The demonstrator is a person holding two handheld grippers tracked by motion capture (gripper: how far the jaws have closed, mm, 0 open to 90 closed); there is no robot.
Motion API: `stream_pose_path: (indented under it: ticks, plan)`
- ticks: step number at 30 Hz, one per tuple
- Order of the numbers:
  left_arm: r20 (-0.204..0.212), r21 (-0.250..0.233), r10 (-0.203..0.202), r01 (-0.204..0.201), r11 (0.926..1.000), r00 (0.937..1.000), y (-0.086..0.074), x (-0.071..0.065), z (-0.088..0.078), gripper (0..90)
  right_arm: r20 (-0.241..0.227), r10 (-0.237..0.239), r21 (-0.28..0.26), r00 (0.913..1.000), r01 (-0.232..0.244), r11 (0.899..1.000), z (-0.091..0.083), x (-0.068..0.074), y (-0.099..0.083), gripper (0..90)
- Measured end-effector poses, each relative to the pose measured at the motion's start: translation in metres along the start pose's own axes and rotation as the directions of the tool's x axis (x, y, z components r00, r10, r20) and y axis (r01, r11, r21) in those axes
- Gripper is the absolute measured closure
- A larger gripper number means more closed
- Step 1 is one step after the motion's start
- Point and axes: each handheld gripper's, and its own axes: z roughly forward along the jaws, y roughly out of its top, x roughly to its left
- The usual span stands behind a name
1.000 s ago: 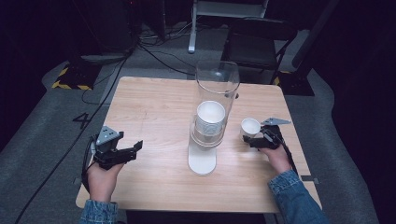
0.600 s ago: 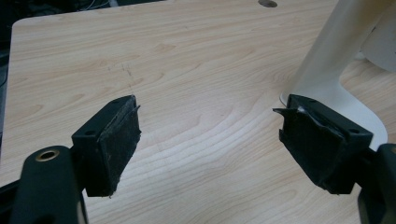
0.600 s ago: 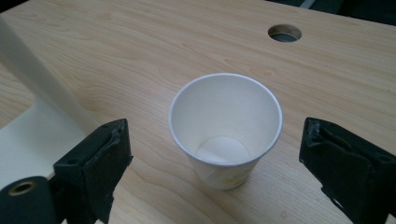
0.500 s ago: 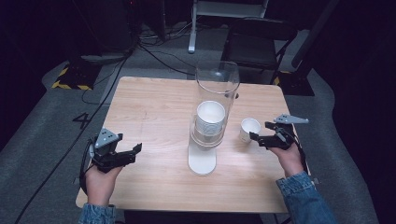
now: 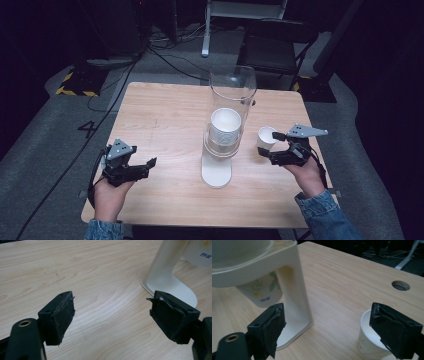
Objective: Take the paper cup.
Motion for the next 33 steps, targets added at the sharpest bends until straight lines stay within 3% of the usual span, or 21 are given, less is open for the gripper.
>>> stream_pose_path:
  ticks: [4, 15, 21, 25, 33]
  plan:
    - [0.032, 0.033, 0.020, -0.021, 0.9992, 0.9993, 0.000, -0.003, 0.006, 19.5, -0.024, -0.051, 0.030, 0.9984, 0.052, 0.998, 0.003, 0.014, 0.003, 14.1]
    - [0.105, 0.097, 0.076, -0.086, 0.9916, 0.9916, 0.004, -0.012, 0.019, 19.4, -0.103, -0.082, 0.044, 0.9913, 0.087, 0.995, 0.009, 0.038, 0.004, 14.1]
    - [0.132, 0.122, 0.098, -0.114, 0.9860, 0.9864, 0.005, -0.017, 0.025, 18.9, -0.135, -0.081, 0.065, 0.9875, 0.091, 0.994, 0.013, 0.044, 0.002, 14.1]
    - [0.143, 0.131, 0.091, -0.110, 0.9853, 0.9855, 0.005, -0.018, 0.026, 18.8, -0.150, -0.080, 0.094, 0.9855, 0.094, 0.991, 0.017, 0.045, 0.001, 14.4]
    - [0.143, 0.128, 0.088, -0.107, 0.9861, 0.9858, 0.006, -0.016, 0.025, 18.6, -0.146, -0.077, 0.082, 0.9862, 0.090, 0.993, 0.017, 0.045, 0.000, 14.2]
